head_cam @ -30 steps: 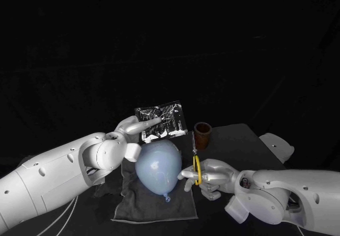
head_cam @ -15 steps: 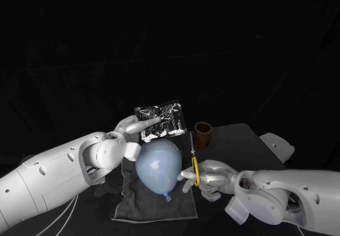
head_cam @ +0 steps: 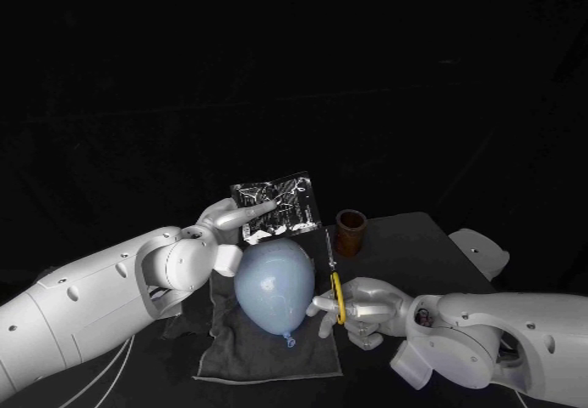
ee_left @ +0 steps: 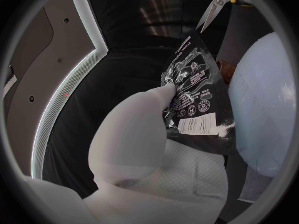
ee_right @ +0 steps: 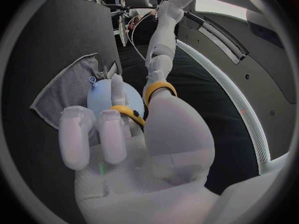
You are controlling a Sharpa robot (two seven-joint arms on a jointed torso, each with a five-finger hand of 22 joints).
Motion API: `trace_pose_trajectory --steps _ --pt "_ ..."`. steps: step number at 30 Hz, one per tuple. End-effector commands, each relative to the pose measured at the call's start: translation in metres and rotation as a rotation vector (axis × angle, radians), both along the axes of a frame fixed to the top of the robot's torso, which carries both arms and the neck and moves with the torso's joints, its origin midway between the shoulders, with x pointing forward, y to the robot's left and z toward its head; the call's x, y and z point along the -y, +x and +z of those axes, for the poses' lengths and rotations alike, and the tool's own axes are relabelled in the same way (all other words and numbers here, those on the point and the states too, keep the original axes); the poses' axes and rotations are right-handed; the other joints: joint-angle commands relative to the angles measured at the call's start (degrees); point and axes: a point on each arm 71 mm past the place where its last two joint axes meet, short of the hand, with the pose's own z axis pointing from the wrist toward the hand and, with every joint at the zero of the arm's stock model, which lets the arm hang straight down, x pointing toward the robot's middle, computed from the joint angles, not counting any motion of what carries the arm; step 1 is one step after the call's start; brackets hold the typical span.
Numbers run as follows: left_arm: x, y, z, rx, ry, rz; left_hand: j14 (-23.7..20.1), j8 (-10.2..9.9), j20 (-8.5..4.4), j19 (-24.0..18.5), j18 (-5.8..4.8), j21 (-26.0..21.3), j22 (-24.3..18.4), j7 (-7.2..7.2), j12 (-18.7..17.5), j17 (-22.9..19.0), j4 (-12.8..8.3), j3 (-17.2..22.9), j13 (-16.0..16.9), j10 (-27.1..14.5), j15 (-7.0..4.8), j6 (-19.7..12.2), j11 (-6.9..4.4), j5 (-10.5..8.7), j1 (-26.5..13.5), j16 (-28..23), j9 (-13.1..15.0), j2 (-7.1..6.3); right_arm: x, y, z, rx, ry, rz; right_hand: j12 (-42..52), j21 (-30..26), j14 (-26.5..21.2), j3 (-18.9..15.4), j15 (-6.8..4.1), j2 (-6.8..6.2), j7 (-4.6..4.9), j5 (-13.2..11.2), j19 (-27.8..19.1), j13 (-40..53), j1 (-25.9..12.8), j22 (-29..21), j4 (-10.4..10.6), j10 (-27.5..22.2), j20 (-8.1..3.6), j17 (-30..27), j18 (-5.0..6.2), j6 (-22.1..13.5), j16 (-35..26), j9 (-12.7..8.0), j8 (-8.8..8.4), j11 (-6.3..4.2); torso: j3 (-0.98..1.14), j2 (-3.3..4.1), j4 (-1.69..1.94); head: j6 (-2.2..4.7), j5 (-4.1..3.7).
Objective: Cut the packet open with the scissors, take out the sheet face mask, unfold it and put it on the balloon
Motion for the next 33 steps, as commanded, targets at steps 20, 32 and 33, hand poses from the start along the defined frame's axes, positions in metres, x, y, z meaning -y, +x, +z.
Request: trace_pose_trajectory --steps 20,32,33 --pt "-0.0017 0.001 0.0012 0.001 -0.012 -0.008 -0.31 0.24 0.16 -0.29 1.05 -0.19 -0.05 0.52 0.19 0.05 -0.23 0.52 0.07 0.36 -0.13 0.04 -0.62 0.23 -0.06 -0.37 7.29 0.44 -0.0033 -0.0059 -0.0012 -0.05 0.024 0.124 23.79 -2.73 3.15 -3.26 0.0 -12.4 0.34 1.0 1.57 25.81 -4.47 11.81 1.29 7.08 -0.27 0.71 -0.16 -22.32 -0.46 5.19 5.98 -2.96 0.01 -0.02 -0.01 -0.23 0.1" --pt "0.0005 -0.0006 0.0015 -0.002 -0.013 -0.019 -0.28 0.23 0.18 -0.28 1.07 -0.19 -0.07 0.54 0.22 0.12 -0.27 0.68 0.09 0.35 -0.12 0.04 -0.61 0.23 -0.14 -0.4 7.43 0.38 -0.0027 -0.0033 -0.0021 -0.06 0.014 0.144 19.9 -4.51 2.8 -4.92 -0.05 -14.09 0.54 2.0 0.78 24.41 -5.86 11.24 1.32 5.08 -0.29 -0.46 0.21 -28.99 -1.0 6.31 7.31 -3.03 0.03 0.02 0.0 -0.31 0.31" --pt "0.0008 -0.0009 0.0015 -0.002 -0.013 -0.02 -0.28 0.23 0.18 -0.28 1.07 -0.19 -0.07 0.54 0.22 0.12 -0.27 0.68 0.09 0.35 -0.12 0.04 -0.61 0.23 -0.14 -0.4 7.43 0.38 -0.0027 -0.0032 -0.002 -0.06 0.013 0.146 18.83 -4.64 2.75 -4.93 -0.07 -14.12 0.58 2.08 0.72 23.86 -6.02 11.2 1.41 4.63 -0.31 -0.6 0.24 -29.69 -1.07 6.4 7.31 -3.05 0.03 0.0 -0.01 -0.3 0.31"
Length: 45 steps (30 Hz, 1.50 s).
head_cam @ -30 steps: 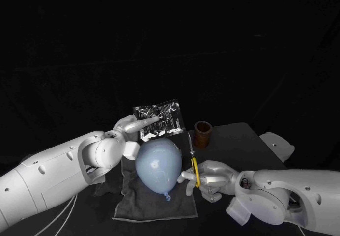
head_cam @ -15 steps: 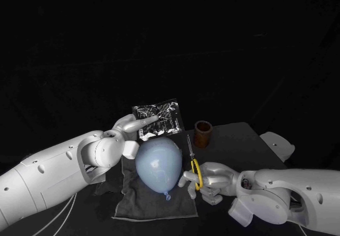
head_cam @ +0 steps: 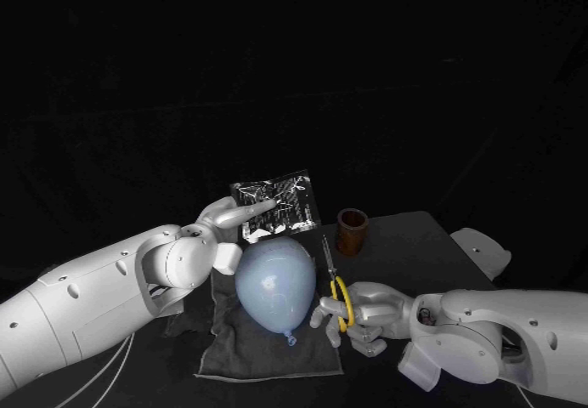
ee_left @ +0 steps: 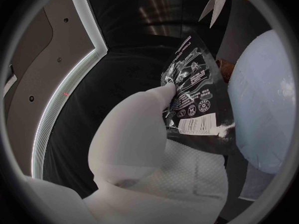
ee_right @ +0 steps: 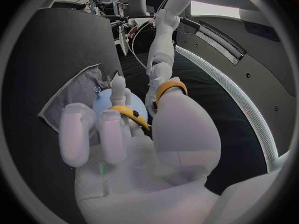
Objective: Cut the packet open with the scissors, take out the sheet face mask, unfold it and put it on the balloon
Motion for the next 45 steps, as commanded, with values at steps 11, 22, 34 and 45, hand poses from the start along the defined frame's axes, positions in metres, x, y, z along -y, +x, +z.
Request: trace_pose_trajectory --steps 11,22,34,45 --pt "0.007 -0.005 0.002 -0.007 -0.013 -0.039 -0.15 0.17 0.18 -0.28 0.61 -0.19 -0.09 0.4 0.33 0.08 -0.26 0.74 0.06 0.35 -0.02 -0.1 -0.61 0.2 0.01 -0.19 7.41 0.51 -0.003 0.002 0.009 0.023 -0.003 0.055 15.22 -0.03 2.79 -0.11 0.35 -5.16 0.95 0.49 0.77 0.13 0.05 11.26 -0.05 4.65 0.33 0.23 0.55 -31.42 0.0 1.49 2.18 -3.04 0.01 -0.03 -0.03 0.06 0.07" --pt "0.01 -0.006 0.002 -0.009 -0.014 -0.048 -0.15 0.17 0.18 -0.28 0.61 -0.19 -0.09 0.4 0.33 0.08 -0.26 0.74 0.06 0.35 -0.02 -0.1 -0.61 0.2 0.01 -0.19 7.41 0.51 -0.002 0.01 0.022 0.065 -0.015 0.05 15.47 0.18 2.84 -0.02 0.31 -5.09 0.91 0.51 0.88 0.4 -0.19 11.32 -0.05 4.69 0.3 0.39 0.5 -32.19 0.08 2.03 3.09 -3.07 -0.01 0.0 0.06 0.2 -0.03" --pt "0.013 -0.007 0.003 -0.011 -0.016 -0.059 -0.15 0.17 0.18 -0.28 0.61 -0.19 -0.09 0.4 0.33 0.08 -0.26 0.74 0.06 0.35 -0.02 -0.1 -0.61 0.2 0.01 -0.19 7.41 0.51 -0.005 0.019 0.021 0.056 -0.024 0.046 15.64 0.34 2.9 0.13 0.36 -4.98 0.89 0.55 0.97 0.61 -0.18 11.38 -0.05 4.71 0.31 0.63 0.46 -32.53 0.18 2.54 4.1 -2.98 -0.07 0.02 0.1 0.38 0.25" --pt "0.012 -0.008 0.003 -0.013 -0.017 -0.066 -0.13 0.15 0.19 -0.26 0.62 -0.19 -0.11 0.41 0.34 0.15 -0.32 0.88 0.07 0.34 -0.03 -0.11 -0.61 0.2 -0.04 -0.22 7.54 0.45 -0.005 0.021 0.02 0.053 -0.03 0.041 15.78 0.33 2.9 0.24 0.42 -4.88 0.91 0.56 0.98 0.78 -0.2 11.38 -0.05 4.71 0.35 0.65 0.46 -32.66 0.19 2.87 4.86 -2.92 -0.02 0.01 -0.01 0.26 0.35"
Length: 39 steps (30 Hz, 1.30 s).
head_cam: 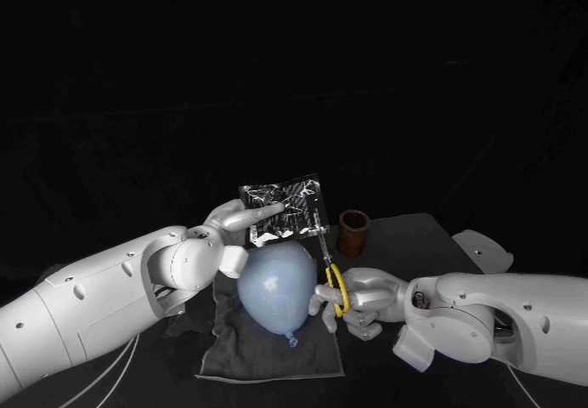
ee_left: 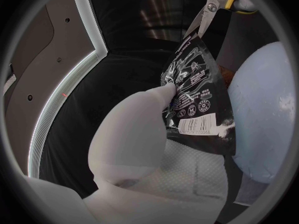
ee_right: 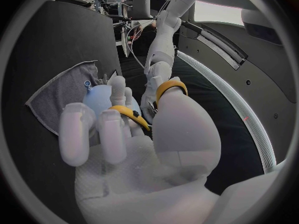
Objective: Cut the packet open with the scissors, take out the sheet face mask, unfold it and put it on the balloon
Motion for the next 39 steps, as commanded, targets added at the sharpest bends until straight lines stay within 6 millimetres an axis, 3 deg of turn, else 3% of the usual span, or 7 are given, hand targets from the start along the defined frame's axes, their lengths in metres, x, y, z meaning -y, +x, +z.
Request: trace_pose_trajectory --steps 1,39 --pt "0.0025 -0.0013 0.0019 0.001 -0.015 -0.024 -0.14 0.14 0.19 -0.26 1.1 -0.19 -0.11 0.53 0.21 0.13 -0.04 0.39 0.11 0.34 -0.22 0.01 -0.6 0.2 0.0 -0.22 6.57 0.49 -0.0008 -0.0004 0.0004 -0.003 0.005 0.009 15.81 0.11 2.82 0.23 0.31 -4.87 0.91 0.33 1.09 0.14 -0.2 11.37 -0.05 4.72 0.25 0.25 0.5 -32.66 0.19 0.11 0.28 -2.92 0.05 -0.02 -0.05 -0.01 -0.02" --pt "0.002 -0.004 0.0019 -0.006 -0.013 -0.053 -0.12 0.13 0.18 -0.23 1.11 -0.18 -0.13 0.53 0.22 0.19 -0.1 0.5 0.11 0.34 -0.23 0.01 -0.61 0.2 -0.03 -0.24 6.67 0.44 0.0022 0.0057 0.0075 0.056 -0.032 0.007 15.58 0.0 2.85 0.28 0.17 -4.82 0.83 0.21 1.06 0.22 -0.75 11.35 -0.04 4.63 0.21 0.4 0.54 -33.3 0.26 0.62 1.83 -3.17 0.03 -0.04 -0.03 -0.06 -0.25"
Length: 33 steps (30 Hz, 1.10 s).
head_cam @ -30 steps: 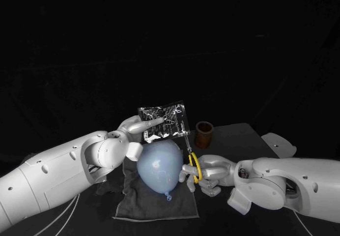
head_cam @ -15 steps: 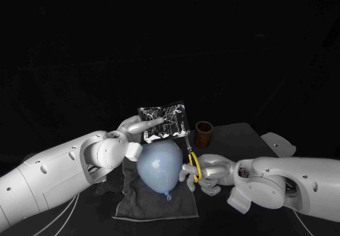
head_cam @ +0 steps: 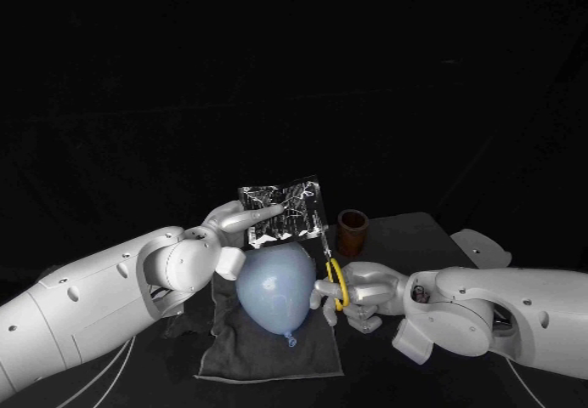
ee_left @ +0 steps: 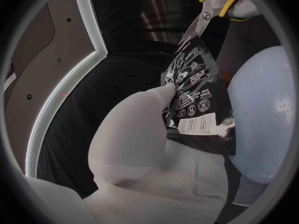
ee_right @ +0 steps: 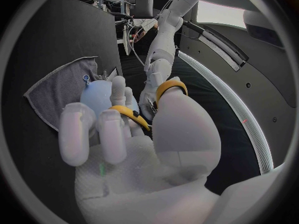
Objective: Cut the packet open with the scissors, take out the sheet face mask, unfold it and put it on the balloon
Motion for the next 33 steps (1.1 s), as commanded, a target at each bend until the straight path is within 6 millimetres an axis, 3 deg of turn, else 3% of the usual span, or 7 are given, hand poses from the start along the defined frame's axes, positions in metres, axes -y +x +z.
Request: trace_pose_trajectory --steps 1,15,18,20,24,28,33 --pt "0.0033 -0.0017 0.0021 0.004 -0.013 -0.026 -0.11 0.41 0.18 -0.23 0.64 -0.18 -0.07 0.41 0.2 0.04 0.07 0.36 0.06 0.34 -0.25 -0.11 -0.61 0.2 -0.03 -0.24 6.39 0.43 -0.0017 0.0005 0.0017 0.024 -0.01 0.017 15.52 0.11 2.86 0.04 -0.02 -4.81 0.83 0.21 1.2 0.01 -0.76 11.38 0.04 4.61 0.11 0.52 0.56 -33.31 0.26 0.05 0.24 -3.18 0.01 -0.01 0.01 0.06 0.06" --pt "0.0041 -0.0025 0.0022 0.003 -0.013 -0.031 -0.11 0.41 0.18 -0.23 0.64 -0.18 -0.07 0.41 0.2 0.04 0.07 0.36 0.06 0.34 -0.25 -0.11 -0.61 0.2 -0.03 -0.24 6.39 0.43 -0.0014 0.0032 0.0042 0.045 -0.023 0.016 16.14 0.44 2.93 0.73 -0.3 -4.08 0.66 0.03 1.35 0.46 -0.7 11.49 0.01 4.85 -0.07 0.8 0.5 -33.25 0.39 0.18 1.17 -3.51 0.01 0.0 -0.03 0.05 -0.04" --pt "0.004 -0.0024 0.0022 0.004 -0.013 -0.031 -0.11 0.41 0.18 -0.23 0.64 -0.18 -0.07 0.41 0.2 0.04 0.07 0.36 0.06 0.34 -0.25 -0.11 -0.61 0.2 -0.03 -0.24 6.39 0.43 -0.0008 0.0041 0.0043 0.049 -0.025 0.01 16.88 0.68 2.97 1.35 -0.41 -3.34 0.49 -0.36 1.47 0.93 -0.42 11.57 -0.01 5.2 -0.19 0.9 0.45 -32.8 0.44 0.19 1.99 -3.61 0.01 -0.02 0.02 0.02 0.0" --pt "0.0037 -0.0022 0.0022 0.004 -0.013 -0.03 -0.11 0.41 0.18 -0.23 0.64 -0.18 -0.07 0.41 0.2 0.04 0.07 0.36 0.06 0.34 -0.25 -0.11 -0.61 0.2 -0.03 -0.24 6.39 0.43 -0.0003 0.0047 0.0045 0.054 -0.026 0.004 21.17 1.24 3.09 2.36 -0.42 -2.24 0.25 -1.05 1.74 3.42 0.01 11.76 -0.1 6.64 -0.25 1.34 0.31 -31.64 0.64 0.1 3.12 -3.57 0.01 -0.04 -0.01 0.03 0.05" --pt "0.0027 -0.0017 0.002 0.004 -0.011 -0.028 -0.11 0.41 0.18 -0.23 0.64 -0.18 -0.07 0.41 0.2 0.04 0.07 0.36 0.06 0.34 -0.25 -0.11 -0.61 0.2 -0.03 -0.24 6.39 0.43 0.0 0.0051 0.0052 0.061 -0.026 -0.003 35.05 3.7 3.96 6.13 -0.16 3.9 0.28 -1.91 2.82 11.77 0.68 12.57 -0.49 10.34 -0.05 5.3 -0.22 -22.58 2.37 -1.38 7.73 -3.33 0.0 0.01 -0.05 -0.05 -0.06" --pt "0.0027 -0.0018 0.002 0.005 -0.011 -0.028 -0.11 0.41 0.18 -0.23 0.64 -0.18 -0.07 0.41 0.2 0.04 0.07 0.36 0.06 0.34 -0.25 -0.11 -0.61 0.2 -0.03 -0.24 6.39 0.43 -0.0001 0.0054 0.0057 0.068 -0.024 -0.01 39.39 4.97 4.44 6.34 -0.12 6.37 0.18 -2.02 3.34 14.61 1.14 12.98 -0.6 11.08 -0.03 7.86 -0.48 -17.69 3.45 -3.23 9.23 -3.39 0.01 0.0 -0.02 -0.09 -0.03" --pt "0.0023 -0.0017 0.002 0.005 -0.011 -0.029 -0.11 0.41 0.18 -0.23 0.64 -0.18 -0.07 0.41 0.2 0.04 0.07 0.36 0.06 0.34 -0.25 -0.11 -0.61 0.2 -0.03 -0.24 6.39 0.43 0.0003 0.0061 0.0063 0.077 -0.021 -0.02 41.85 6.18 4.71 4.4 -0.89 9.06 -1.12 -2.13 3.81 16.45 2.85 13.33 -0.91 11.39 -0.56 9.36 -0.72 -10.53 4.07 -5.81 11.06 -4.46 0.01 -0.02 -0.02 -0.14 -0.12"
